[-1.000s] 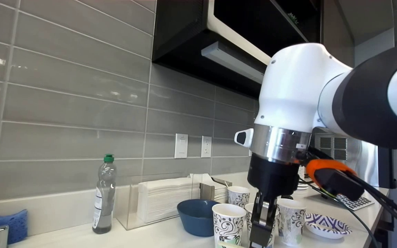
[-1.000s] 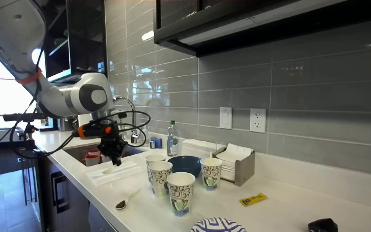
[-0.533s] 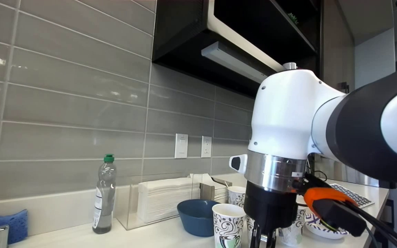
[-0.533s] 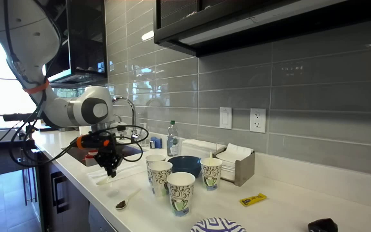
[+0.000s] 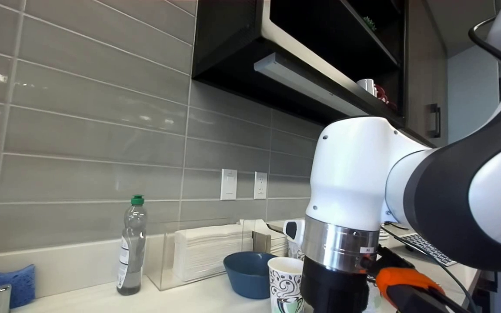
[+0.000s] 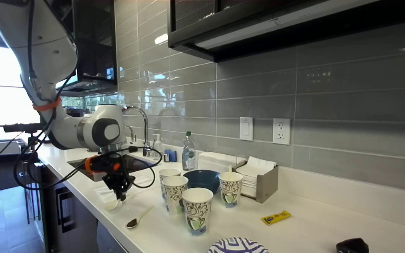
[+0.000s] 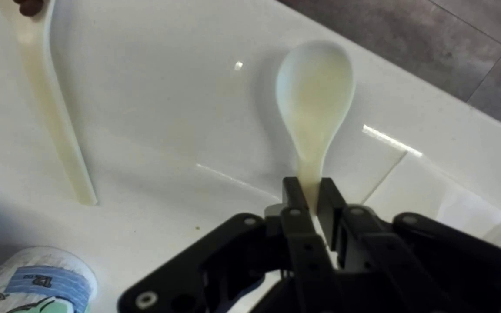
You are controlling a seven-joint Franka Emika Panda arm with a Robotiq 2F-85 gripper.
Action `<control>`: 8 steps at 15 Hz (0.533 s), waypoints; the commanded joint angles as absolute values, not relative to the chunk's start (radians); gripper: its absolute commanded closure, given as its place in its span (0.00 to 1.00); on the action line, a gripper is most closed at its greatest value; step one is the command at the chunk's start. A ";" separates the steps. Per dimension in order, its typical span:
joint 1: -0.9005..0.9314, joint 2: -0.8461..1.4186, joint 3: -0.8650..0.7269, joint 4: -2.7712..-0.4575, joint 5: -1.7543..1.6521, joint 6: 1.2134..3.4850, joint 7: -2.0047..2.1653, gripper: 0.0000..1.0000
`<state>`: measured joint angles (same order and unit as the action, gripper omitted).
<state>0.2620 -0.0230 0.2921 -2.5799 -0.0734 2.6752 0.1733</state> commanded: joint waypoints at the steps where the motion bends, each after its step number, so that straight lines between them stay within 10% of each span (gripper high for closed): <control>1: 0.268 -0.002 0.289 -2.558 -0.063 2.683 0.183 0.61; 8: 0.242 -0.101 0.271 -2.580 -0.155 2.653 0.245 0.13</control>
<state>0.2566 -0.0389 0.2820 -2.5625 -0.0912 2.6746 0.1932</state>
